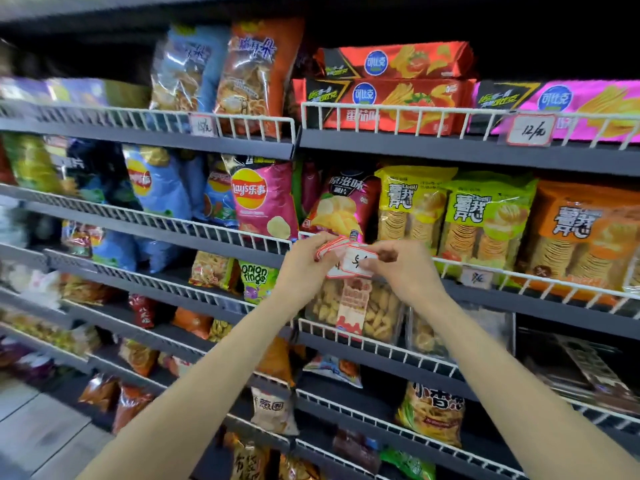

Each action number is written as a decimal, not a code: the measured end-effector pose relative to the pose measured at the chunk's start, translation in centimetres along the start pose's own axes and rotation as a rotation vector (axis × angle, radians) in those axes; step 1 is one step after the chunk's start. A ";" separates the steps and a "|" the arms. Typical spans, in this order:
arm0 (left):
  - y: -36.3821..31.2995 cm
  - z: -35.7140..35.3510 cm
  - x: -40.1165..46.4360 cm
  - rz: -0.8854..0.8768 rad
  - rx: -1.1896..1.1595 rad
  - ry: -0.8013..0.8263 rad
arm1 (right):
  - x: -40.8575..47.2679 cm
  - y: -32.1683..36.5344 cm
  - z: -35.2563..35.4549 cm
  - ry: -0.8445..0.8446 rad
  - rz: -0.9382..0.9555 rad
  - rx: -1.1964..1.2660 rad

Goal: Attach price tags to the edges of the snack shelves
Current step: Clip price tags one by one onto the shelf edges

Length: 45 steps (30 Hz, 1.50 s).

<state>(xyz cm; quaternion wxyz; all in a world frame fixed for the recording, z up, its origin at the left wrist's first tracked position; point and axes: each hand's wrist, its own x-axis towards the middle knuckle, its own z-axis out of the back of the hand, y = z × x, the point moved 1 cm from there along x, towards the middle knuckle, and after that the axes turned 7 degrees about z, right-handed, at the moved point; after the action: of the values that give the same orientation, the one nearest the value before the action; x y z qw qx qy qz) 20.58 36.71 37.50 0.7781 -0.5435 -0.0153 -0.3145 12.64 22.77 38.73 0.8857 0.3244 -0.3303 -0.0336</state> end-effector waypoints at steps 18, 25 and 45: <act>18.1 24.2 9.7 -0.028 0.139 0.038 | 11.1 11.8 -28.5 -0.124 -0.079 0.094; 22.1 29.2 11.5 0.129 -0.210 -0.078 | 14.2 15.2 -35.3 -0.200 -0.095 0.167; 39.4 53.9 17.2 0.125 -0.269 -0.115 | 25.0 27.2 -61.7 -0.117 -0.062 0.220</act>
<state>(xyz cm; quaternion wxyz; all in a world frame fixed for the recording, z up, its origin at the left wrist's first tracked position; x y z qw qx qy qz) 71.49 83.00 32.84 0.7142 -0.6599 0.0164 -0.2328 65.41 71.46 33.83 0.8226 0.4270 -0.3729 -0.0435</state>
